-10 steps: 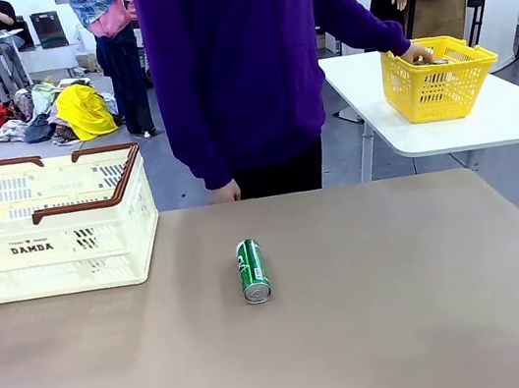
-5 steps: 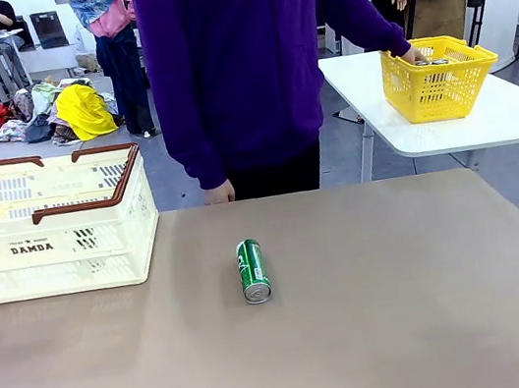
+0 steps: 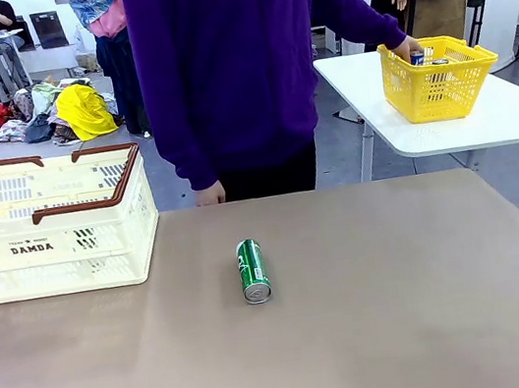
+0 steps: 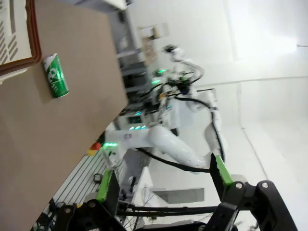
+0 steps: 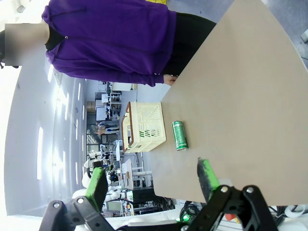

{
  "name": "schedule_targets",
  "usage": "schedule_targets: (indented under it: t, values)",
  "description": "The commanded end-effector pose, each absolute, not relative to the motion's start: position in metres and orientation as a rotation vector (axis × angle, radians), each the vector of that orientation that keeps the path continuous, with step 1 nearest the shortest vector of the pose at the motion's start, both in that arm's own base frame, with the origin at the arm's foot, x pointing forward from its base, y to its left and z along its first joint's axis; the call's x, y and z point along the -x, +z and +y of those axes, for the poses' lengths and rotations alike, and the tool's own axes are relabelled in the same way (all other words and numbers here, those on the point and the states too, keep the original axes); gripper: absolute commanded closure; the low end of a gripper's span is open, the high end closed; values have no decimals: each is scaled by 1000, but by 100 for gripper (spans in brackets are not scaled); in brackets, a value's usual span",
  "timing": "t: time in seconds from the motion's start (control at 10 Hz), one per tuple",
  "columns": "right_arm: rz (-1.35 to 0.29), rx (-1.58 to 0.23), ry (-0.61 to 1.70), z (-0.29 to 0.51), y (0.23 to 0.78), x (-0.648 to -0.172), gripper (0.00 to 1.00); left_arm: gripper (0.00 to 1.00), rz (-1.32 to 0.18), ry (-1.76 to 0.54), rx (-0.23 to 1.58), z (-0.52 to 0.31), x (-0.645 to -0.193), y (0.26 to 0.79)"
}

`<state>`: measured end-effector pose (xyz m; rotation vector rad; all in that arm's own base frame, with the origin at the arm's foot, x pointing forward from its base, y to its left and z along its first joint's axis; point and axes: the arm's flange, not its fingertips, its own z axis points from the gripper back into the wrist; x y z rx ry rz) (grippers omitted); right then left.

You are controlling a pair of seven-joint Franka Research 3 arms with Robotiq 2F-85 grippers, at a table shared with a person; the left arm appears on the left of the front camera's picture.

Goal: Place the drinks into the Shopping basket.
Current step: Pick up one drink and place it into the Shopping basket.

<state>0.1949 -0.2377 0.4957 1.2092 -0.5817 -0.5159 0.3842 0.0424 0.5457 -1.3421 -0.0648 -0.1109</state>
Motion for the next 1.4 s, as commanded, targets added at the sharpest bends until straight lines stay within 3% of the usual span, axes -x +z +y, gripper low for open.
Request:
schedule_targets:
  t: [0.0,0.3,0.7,0.8,0.9,1.1,1.3]
  values:
    - [-611,-1223,-495,-239,497,-197,0,0,94,-162,1087,-53,-415,570]
    - [-611,-1223,-495,-239,497,-197,0,0,146,-223,722,-189,-436,551]
    - [-611,-1223,-495,-239,497,-197,0,0,-51,-302,266,-311,-439,482]
    - [-611,-1223,-495,-239,497,-197,0,0,-72,-261,288,-322,-443,468]
    - [-611,-1223,-495,-239,497,-197,0,0,17,-352,353,-307,-423,489]
    - [-611,-1223,-495,-239,497,-197,0,0,17,-352,353,-307,-423,489]
    - [-611,-1223,-495,-239,497,-197,0,0,-63,-309,219,-334,-426,456]
